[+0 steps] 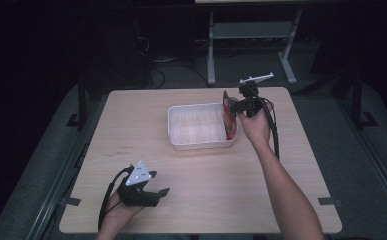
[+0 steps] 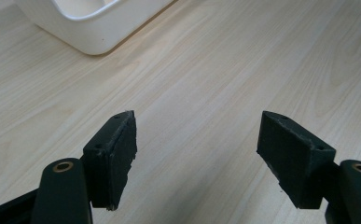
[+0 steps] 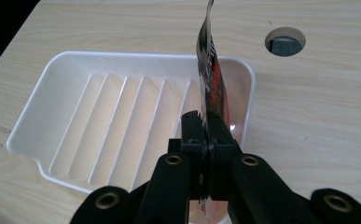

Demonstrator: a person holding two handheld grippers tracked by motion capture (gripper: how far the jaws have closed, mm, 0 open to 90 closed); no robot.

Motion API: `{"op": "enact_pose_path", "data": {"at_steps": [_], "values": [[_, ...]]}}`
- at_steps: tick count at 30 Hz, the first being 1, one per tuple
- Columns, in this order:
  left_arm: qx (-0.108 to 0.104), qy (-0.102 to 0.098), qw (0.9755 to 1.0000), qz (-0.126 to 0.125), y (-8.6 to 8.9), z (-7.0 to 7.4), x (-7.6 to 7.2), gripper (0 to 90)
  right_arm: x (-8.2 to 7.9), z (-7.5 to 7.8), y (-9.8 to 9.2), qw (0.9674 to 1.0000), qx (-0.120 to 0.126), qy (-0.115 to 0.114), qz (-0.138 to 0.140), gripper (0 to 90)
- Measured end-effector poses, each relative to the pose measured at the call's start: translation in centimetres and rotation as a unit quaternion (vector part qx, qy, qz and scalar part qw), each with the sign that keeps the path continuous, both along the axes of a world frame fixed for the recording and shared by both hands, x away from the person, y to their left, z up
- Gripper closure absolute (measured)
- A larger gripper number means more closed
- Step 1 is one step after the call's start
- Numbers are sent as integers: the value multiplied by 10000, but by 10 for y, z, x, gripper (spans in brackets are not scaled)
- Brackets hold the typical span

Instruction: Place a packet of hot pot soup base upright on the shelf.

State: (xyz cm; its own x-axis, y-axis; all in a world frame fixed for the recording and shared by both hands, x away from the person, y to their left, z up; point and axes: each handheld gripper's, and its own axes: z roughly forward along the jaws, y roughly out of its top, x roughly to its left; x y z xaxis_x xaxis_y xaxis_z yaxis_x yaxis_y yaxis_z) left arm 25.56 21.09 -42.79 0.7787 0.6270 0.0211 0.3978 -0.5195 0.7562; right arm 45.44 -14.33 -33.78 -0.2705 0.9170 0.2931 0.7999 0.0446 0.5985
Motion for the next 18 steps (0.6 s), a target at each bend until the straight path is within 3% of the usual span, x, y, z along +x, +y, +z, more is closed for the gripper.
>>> {"op": "enact_pose_path", "data": {"at_steps": [18], "values": [[-11,-3,10000,9,1,0,0,281,-5,1,1,9989,-203,278,329,869]]}}
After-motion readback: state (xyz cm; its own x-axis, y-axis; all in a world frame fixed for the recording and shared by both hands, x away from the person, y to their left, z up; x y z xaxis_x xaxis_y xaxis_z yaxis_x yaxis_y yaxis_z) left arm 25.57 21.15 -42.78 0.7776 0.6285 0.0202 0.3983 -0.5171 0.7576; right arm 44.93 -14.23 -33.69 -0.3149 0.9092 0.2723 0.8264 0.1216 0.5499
